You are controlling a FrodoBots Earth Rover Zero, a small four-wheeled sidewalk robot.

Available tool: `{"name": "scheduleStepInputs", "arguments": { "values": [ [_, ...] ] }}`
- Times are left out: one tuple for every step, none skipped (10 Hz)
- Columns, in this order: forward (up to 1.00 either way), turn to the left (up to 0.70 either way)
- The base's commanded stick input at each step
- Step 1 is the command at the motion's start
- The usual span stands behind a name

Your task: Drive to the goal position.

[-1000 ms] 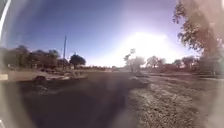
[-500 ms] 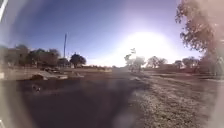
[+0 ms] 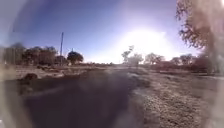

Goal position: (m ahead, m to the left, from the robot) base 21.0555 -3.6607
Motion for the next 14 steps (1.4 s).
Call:
{"name": "scheduleStepInputs", "arguments": {
  "values": [
    [0.5,0.0],
    [0.5,0.0],
    [0.5,0.0],
    [0.5,0.0],
    [0.5,0.0],
    [0.5,0.0],
    [0.5,0.0],
    [0.5,0.0],
    [0.5,0.0],
    [0.5,0.0],
    [0.5,0.0],
    [0.5,0.0],
    [0.5,0.0],
    [0.5,0.0]
  ]
}}
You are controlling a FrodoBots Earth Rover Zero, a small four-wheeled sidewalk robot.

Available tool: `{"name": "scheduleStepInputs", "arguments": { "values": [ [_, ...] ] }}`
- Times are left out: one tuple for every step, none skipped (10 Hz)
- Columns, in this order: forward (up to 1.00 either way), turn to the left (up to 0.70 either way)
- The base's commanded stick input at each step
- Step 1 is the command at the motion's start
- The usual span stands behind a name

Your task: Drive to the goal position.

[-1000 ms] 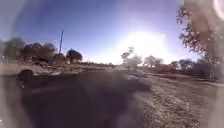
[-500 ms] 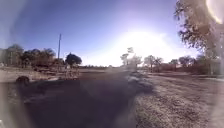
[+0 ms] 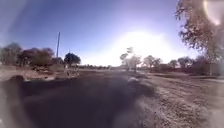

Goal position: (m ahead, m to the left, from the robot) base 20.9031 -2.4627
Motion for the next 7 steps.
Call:
{"name": "scheduleStepInputs", "arguments": {
  "values": [
    [0.5,0.0],
    [0.5,0.0],
    [0.5,0.0],
    [0.5,0.0],
    [0.5,0.0],
    [0.5,0.0],
    [0.5,0.0]
  ]
}}
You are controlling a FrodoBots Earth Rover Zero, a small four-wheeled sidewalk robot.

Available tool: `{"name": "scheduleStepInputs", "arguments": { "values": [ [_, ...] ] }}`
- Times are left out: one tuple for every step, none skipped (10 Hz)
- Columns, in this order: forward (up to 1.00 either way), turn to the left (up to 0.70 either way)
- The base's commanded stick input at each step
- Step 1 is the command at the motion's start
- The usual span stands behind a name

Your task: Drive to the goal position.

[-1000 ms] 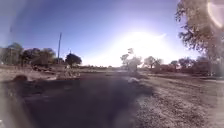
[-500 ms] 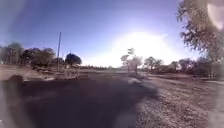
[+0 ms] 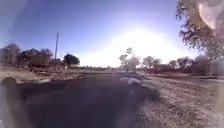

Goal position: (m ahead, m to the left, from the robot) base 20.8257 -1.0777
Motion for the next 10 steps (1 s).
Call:
{"name": "scheduleStepInputs", "arguments": {
  "values": [
    [0.5,0.0],
    [0.5,0.0],
    [0.5,0.0],
    [0.5,0.0],
    [0.5,0.0],
    [0.5,0.0],
    [0.5,0.0],
    [0.5,0.0],
    [0.5,0.0],
    [0.5,0.0]
  ]
}}
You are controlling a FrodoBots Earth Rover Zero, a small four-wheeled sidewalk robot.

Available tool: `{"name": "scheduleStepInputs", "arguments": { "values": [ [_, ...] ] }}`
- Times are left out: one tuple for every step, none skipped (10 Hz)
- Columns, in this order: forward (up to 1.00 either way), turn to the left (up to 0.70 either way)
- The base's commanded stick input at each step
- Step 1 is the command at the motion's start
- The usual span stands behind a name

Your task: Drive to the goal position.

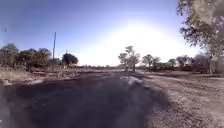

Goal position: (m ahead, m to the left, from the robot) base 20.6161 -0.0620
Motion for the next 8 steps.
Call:
{"name": "scheduleStepInputs", "arguments": {
  "values": [
    [0.5,0.0],
    [0.5,0.0],
    [0.5,0.0],
    [0.5,0.0],
    [0.5,0.0],
    [0.5,0.0],
    [0.5,0.0],
    [0.5,0.0]
  ]
}}
